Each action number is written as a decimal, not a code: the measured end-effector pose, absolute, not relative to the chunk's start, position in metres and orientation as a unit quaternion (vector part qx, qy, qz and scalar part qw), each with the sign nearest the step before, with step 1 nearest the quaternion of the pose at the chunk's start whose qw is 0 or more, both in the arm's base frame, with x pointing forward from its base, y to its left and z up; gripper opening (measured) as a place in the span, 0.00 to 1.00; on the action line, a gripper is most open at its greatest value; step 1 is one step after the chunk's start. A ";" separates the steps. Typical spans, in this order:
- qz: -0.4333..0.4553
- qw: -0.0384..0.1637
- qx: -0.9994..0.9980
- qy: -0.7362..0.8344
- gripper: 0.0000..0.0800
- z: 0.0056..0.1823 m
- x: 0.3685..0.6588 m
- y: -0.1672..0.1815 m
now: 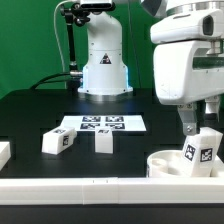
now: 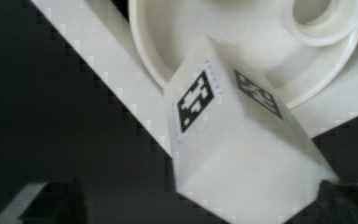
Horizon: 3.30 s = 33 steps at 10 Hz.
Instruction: Assemble stool
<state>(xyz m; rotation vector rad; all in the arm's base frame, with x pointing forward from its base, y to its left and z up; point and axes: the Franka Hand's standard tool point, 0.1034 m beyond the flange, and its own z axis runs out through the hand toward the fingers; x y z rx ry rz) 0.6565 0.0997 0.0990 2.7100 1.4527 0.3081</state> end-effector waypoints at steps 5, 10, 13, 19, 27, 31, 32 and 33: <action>0.083 0.070 0.764 0.636 0.81 0.097 0.657 0.100; 0.041 0.103 0.636 0.763 0.81 0.083 0.648 0.105; 0.046 0.101 0.639 0.761 0.81 0.068 0.644 0.104; 0.047 0.102 0.654 0.748 0.43 0.070 0.645 0.101; 0.060 0.047 0.867 0.492 0.43 0.067 0.642 0.085; 0.074 0.028 0.936 0.342 0.43 0.065 0.639 0.084; 0.082 0.016 0.957 0.279 0.43 0.065 0.638 0.084; 0.089 0.011 0.967 0.239 0.43 0.064 0.638 0.085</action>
Offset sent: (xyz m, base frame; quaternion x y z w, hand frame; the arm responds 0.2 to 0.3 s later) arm -0.0008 0.0158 -0.0006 -0.0244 -0.0037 -0.2174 0.9758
